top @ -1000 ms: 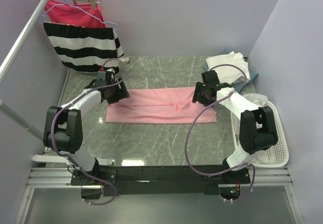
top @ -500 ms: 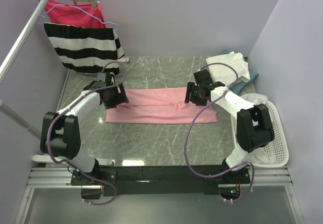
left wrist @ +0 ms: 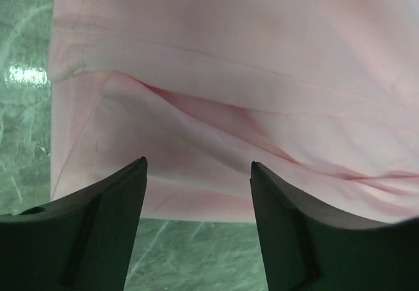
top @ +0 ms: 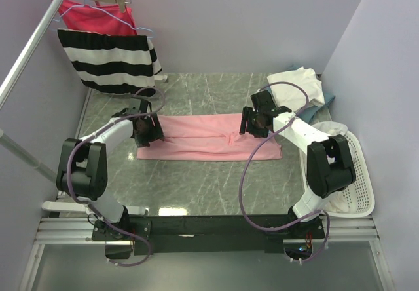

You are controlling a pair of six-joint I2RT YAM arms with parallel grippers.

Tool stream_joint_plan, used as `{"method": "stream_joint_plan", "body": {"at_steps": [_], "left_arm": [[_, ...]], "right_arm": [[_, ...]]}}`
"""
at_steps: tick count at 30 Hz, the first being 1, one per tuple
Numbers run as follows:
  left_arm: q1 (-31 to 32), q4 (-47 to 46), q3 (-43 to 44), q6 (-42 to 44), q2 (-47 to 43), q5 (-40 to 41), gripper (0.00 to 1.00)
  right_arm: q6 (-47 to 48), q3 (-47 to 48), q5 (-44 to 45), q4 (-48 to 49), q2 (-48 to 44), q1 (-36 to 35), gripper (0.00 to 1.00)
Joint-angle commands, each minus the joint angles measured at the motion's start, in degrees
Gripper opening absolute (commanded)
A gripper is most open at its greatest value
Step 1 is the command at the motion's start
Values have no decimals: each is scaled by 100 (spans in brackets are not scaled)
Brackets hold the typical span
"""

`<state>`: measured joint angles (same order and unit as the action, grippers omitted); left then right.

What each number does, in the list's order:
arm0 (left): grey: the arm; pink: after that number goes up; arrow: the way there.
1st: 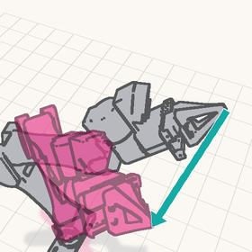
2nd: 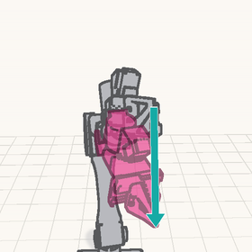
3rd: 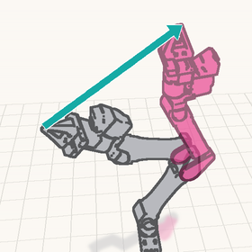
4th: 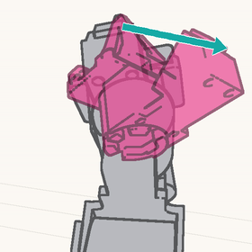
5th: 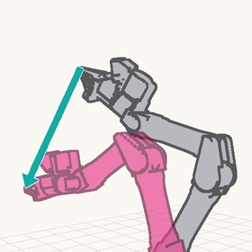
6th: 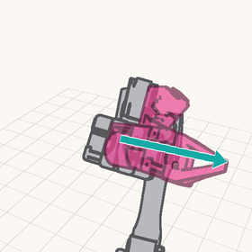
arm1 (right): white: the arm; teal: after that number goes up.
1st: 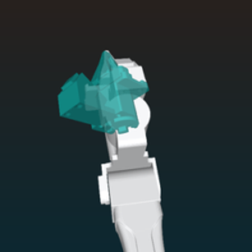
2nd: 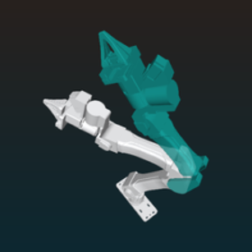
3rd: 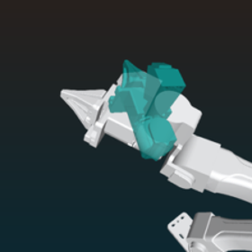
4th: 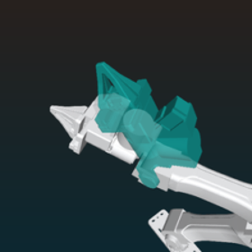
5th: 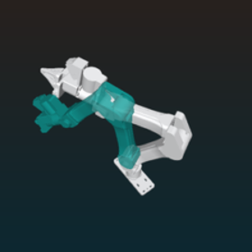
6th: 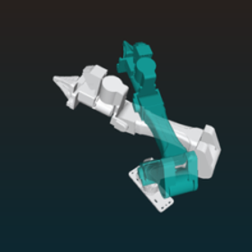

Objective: Fold and stack the t-shirts
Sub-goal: Fold the other side of the tshirt into a rectangle

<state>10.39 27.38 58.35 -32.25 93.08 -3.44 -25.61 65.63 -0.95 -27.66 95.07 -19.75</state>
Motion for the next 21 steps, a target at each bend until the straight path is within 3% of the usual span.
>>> {"method": "stream_joint_plan", "body": {"at_steps": [1,7,10,11,15,21], "left_arm": [[24,-66,282,-97,131,160,65],[24,31,432,-106,263,327,57],[24,92,432,-106,264,511,39],[24,127,432,-106,246,529,27],[24,189,371,-80,176,590,5],[24,224,291,-27,184,573,1]], "right_arm": [[73,47,86,103,3,-47,69],[100,47,86,94,47,-47,70],[117,56,86,94,65,-47,70],[126,47,86,94,65,-47,70],[144,64,86,103,108,-38,70],[161,56,86,129,126,-38,70]]}}
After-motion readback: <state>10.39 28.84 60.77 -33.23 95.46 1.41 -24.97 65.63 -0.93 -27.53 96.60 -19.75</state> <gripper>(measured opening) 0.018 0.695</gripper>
